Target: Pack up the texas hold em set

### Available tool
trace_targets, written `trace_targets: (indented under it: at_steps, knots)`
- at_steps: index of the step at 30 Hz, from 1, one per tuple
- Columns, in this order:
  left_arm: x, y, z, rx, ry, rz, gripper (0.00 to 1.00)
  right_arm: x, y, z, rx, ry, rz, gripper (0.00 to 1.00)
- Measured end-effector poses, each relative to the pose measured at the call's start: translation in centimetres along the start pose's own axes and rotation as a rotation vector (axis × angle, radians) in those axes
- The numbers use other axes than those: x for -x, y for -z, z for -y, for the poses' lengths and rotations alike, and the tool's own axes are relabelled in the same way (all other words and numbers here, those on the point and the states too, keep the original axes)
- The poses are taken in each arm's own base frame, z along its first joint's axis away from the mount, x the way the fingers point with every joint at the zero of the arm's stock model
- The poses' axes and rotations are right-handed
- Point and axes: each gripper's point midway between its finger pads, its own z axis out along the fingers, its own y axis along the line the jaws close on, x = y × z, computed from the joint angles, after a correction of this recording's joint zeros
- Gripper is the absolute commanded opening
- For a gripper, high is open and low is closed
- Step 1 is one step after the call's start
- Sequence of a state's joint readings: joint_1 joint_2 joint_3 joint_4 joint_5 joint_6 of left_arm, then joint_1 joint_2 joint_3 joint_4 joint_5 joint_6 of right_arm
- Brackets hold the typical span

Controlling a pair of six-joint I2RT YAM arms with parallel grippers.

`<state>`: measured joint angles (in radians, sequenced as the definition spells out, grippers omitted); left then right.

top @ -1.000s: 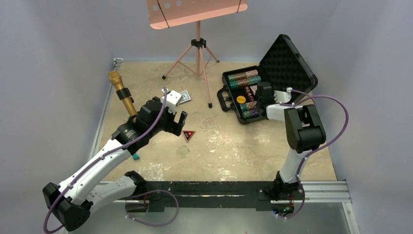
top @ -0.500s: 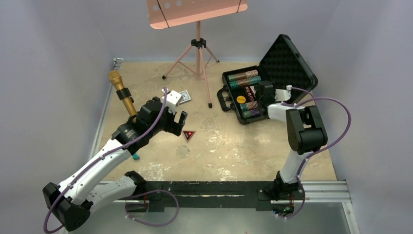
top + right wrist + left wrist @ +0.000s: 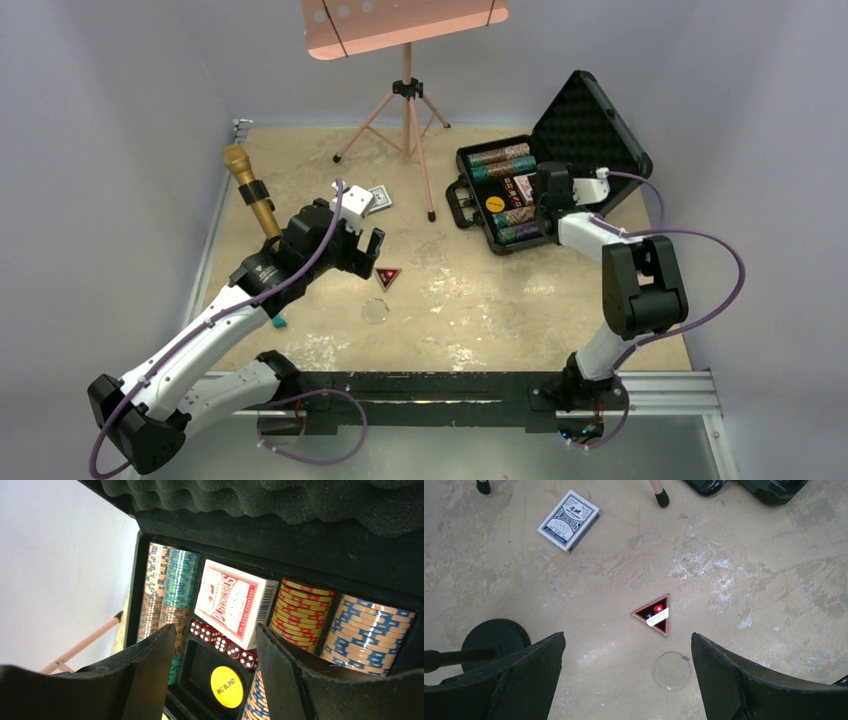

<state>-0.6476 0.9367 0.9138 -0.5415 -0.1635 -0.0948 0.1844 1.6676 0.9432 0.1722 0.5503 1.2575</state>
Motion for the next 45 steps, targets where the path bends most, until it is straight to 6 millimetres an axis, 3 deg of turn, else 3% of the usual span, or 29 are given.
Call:
trace_targets:
  at_steps: [8,12,29,45]
  knots:
    - [0.0,0.0,0.0,0.0,0.0,0.0,1.0,-1.8,-0.8,1.8,-0.051,0.128,-0.064,0.67]
    - [0.0,0.0,0.0,0.0,0.0,0.0,1.0,-2.5,-1.5,1.1,-0.05,0.16,-0.093,0.68]
    - [0.0,0.0,0.0,0.0,0.0,0.0,1.0,-2.5,-4.3,1.4,-0.08,0.19,-0.129,0.67]
    - [0.0,0.0,0.0,0.0,0.0,0.0,1.0,-2.6,-4.4,1.4,-0.103,0.241,-0.158,0.67]
